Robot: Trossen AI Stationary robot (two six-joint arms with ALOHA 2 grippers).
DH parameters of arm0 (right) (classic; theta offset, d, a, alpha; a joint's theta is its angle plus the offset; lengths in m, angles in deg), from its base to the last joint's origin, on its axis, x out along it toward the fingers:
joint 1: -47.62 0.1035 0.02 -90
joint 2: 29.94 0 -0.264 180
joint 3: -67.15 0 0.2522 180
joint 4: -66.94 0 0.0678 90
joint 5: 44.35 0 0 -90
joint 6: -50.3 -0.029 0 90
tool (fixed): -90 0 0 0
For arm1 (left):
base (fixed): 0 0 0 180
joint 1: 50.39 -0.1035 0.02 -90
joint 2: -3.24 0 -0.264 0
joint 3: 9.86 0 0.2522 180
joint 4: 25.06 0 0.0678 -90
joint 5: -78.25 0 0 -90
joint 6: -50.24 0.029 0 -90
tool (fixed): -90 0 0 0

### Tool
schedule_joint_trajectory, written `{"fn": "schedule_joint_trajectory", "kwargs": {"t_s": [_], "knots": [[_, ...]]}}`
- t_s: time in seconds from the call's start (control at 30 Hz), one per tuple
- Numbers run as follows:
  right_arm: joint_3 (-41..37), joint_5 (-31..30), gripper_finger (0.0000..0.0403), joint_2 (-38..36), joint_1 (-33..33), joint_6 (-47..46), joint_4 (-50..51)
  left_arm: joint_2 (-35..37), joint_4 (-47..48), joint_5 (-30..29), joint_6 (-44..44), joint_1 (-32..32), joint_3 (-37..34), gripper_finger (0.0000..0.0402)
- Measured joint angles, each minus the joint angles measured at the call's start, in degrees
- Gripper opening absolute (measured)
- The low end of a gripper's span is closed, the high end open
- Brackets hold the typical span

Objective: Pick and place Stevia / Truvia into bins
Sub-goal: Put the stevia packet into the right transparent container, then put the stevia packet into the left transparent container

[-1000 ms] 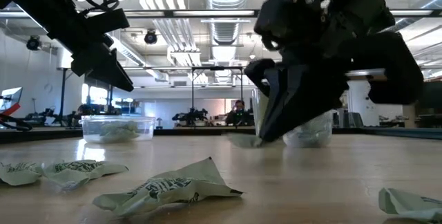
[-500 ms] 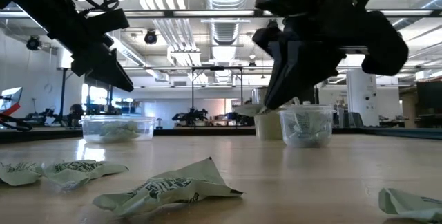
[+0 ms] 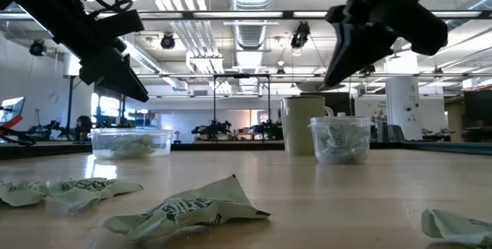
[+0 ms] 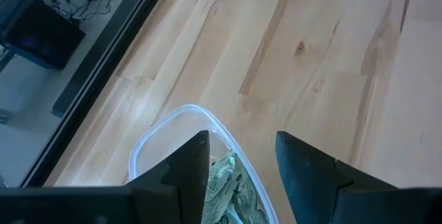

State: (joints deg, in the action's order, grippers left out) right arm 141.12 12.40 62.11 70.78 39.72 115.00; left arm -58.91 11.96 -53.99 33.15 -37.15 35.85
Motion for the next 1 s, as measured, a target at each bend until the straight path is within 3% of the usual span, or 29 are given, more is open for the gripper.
{"fn": "schedule_joint_trajectory", "kwargs": {"t_s": [0.27,0.6,1.0], "knots": [[-5.44,-1.45,0.0008,-1.90,-0.61,-5.12,1.75,0.00,-0.13,-0.01,0.01,0.00,0.00,0.0151],[-6.76,-1.40,0.0013,-1.93,-2.23,-8.27,1.38,0.02,-0.22,-0.02,0.00,0.00,0.00,0.0151],[-6.73,-1.25,0.0107,-2.26,-2.02,-6.31,1.54,0.02,-0.35,1.03,-0.12,0.01,0.00,0.0151]]}}
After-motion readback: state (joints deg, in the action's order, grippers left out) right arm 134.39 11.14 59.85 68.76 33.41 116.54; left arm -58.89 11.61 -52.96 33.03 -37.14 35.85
